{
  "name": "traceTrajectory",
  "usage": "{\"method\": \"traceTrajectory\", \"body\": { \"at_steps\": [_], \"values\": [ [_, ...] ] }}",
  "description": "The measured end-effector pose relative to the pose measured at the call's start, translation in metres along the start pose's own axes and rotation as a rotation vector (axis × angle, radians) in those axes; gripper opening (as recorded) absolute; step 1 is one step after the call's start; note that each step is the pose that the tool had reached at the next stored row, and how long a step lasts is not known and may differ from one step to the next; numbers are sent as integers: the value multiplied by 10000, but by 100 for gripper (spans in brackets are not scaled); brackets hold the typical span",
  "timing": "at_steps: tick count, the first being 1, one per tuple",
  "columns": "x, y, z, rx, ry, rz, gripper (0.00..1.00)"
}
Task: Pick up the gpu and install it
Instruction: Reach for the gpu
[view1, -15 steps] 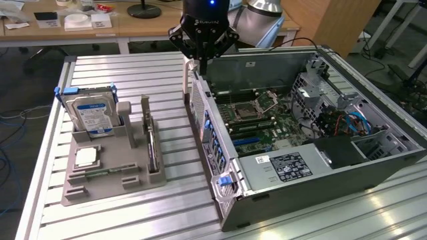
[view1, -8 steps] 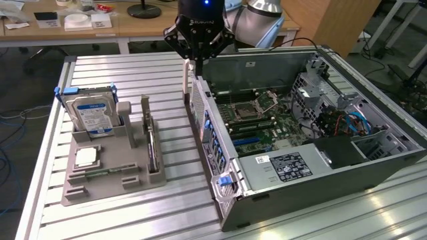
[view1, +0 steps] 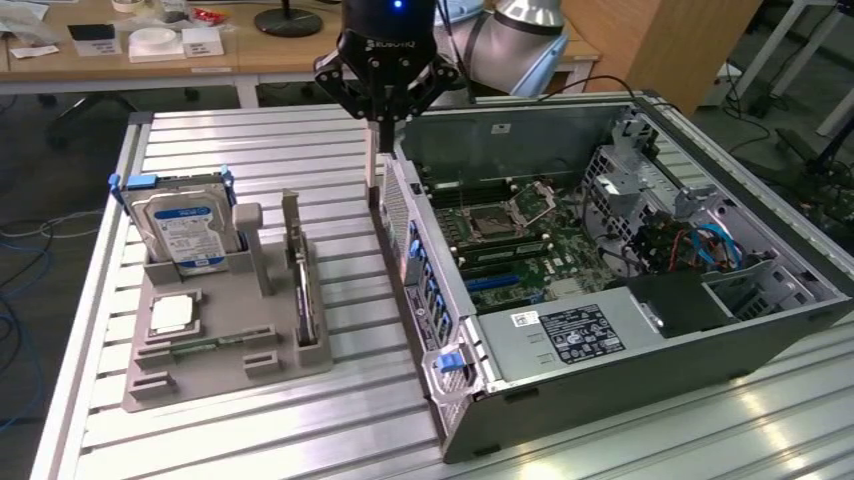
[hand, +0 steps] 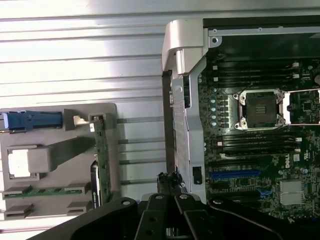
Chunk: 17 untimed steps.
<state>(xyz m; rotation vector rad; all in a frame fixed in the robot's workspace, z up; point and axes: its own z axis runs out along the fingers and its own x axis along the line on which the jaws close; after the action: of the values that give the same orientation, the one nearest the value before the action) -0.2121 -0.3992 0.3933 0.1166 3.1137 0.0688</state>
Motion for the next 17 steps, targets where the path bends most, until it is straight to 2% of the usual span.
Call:
{"method": "traceTrajectory", "body": {
  "at_steps": [17],
  "values": [
    [220, -20, -6, 0, 0, 0, 11]
  ]
}}
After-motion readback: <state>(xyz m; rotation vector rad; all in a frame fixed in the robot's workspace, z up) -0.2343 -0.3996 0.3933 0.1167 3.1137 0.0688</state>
